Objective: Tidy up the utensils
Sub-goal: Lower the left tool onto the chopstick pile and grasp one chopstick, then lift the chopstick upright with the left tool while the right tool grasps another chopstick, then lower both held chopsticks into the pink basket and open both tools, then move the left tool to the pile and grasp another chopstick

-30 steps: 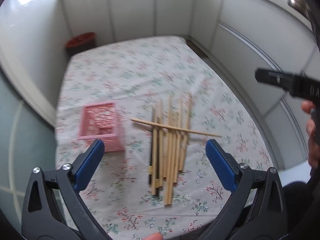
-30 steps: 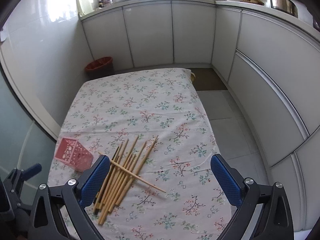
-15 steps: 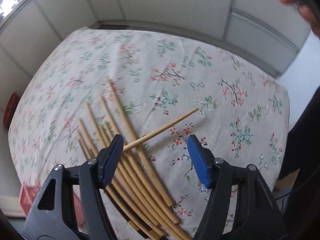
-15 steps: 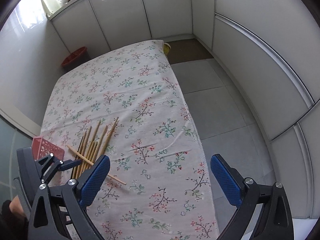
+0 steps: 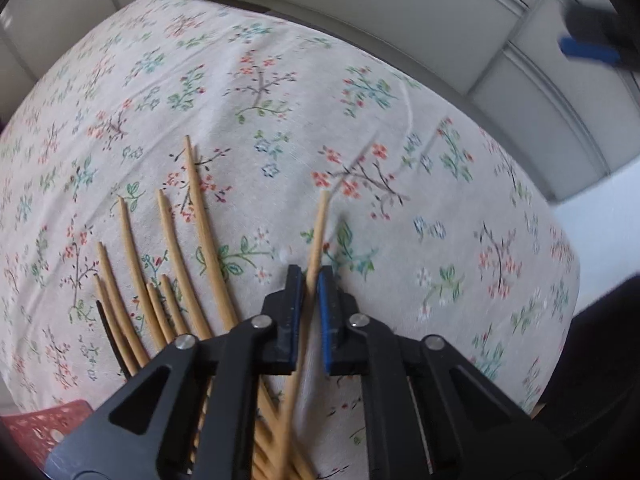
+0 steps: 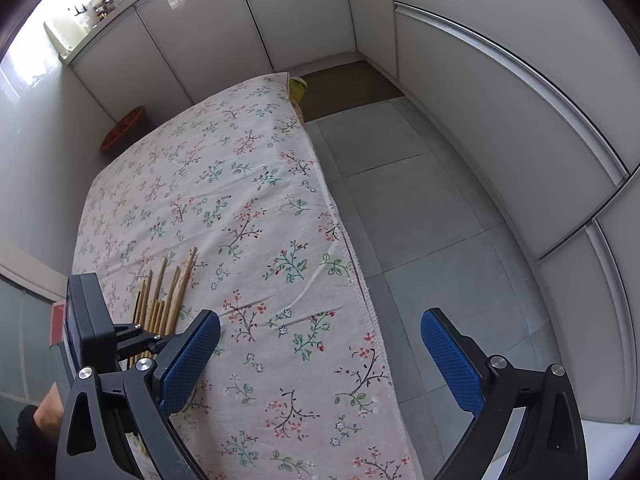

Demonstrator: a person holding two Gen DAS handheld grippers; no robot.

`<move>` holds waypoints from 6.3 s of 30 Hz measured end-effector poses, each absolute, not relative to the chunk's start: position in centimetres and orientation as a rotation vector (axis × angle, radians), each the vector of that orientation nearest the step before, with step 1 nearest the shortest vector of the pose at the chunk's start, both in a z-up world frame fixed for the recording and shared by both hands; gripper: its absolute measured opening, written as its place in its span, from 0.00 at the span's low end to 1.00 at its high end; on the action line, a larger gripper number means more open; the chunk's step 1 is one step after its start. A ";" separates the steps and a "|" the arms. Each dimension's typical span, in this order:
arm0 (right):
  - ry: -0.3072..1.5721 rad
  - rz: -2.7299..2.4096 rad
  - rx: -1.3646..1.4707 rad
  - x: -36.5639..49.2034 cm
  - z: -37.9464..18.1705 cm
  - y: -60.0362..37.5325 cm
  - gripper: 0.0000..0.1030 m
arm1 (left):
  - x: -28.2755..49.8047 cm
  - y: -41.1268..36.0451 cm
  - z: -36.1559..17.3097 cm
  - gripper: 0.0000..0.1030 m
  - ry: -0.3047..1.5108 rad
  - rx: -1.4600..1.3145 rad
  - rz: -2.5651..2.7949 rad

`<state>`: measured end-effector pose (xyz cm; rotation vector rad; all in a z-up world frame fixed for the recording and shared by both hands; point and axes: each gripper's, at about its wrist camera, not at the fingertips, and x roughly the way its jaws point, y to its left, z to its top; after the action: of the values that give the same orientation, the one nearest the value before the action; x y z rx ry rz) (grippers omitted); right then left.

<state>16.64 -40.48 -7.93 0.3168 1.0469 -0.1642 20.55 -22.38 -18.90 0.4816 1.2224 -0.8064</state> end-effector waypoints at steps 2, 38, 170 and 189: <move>1.048 -0.163 0.316 16.8 -8.0 -40.3 0.98 | 21.7 -22.1 -19.0 0.07 1.254 0.390 -0.777; 1.237 -0.001 0.313 27.2 -18.2 -24.3 0.46 | 12.9 1.9 -2.3 0.06 0.822 -0.105 -0.439; 1.087 -0.010 0.251 18.6 -10.5 -31.2 0.73 | 22.3 -12.1 -11.6 0.46 1.120 -0.020 -0.317; 1.130 -0.033 0.267 19.6 -12.2 -32.1 0.73 | 28.0 -14.7 -17.4 0.09 1.148 -0.009 -0.282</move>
<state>19.63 -32.15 -12.21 0.2673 1.1296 -0.0330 27.97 -14.71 -17.36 -0.0095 1.1481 -0.2824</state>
